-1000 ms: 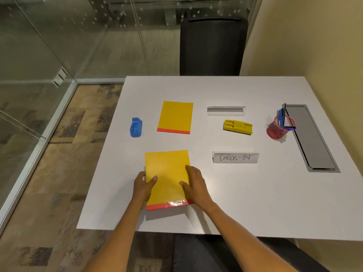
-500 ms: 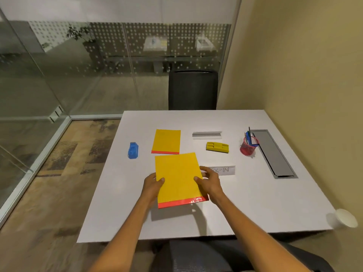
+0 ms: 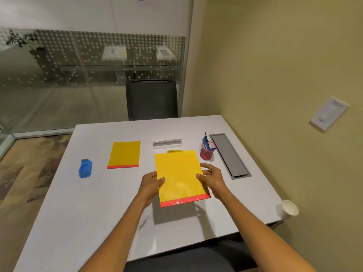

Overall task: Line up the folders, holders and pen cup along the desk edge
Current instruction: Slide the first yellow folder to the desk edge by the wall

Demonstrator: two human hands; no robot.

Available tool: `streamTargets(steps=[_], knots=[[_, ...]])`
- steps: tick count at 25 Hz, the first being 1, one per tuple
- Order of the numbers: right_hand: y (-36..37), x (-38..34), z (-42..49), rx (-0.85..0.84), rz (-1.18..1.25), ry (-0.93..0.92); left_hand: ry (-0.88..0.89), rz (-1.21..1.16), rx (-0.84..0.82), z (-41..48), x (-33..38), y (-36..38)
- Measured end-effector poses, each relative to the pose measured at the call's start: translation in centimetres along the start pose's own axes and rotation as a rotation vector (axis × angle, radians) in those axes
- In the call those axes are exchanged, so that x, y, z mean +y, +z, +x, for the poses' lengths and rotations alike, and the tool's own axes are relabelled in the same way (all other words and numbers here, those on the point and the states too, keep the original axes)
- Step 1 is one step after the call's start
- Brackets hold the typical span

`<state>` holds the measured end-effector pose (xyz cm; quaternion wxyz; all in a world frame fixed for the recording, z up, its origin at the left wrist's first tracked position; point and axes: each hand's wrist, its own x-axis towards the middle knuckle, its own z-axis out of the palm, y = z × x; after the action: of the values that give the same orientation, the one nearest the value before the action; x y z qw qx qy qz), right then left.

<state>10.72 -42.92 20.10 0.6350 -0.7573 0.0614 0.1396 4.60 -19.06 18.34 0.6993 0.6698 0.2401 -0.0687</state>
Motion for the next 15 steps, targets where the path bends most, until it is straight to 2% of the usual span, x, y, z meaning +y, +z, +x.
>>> streamTargets(steps=[6,12,15], knots=[[-13.0,0.4,6.3,0.048,0.000,0.014,0.005,0.005,-0.098,5.0,2.1,13.8],[-26.6,3.4,12.0,0.122,-0.025,0.080,-0.054,0.109,-0.240,9.6,2.3,28.1],[-31.9,5.5,14.5,0.138,-0.065,0.133,-0.092,0.173,-0.255,11.5,1.1,33.9]])
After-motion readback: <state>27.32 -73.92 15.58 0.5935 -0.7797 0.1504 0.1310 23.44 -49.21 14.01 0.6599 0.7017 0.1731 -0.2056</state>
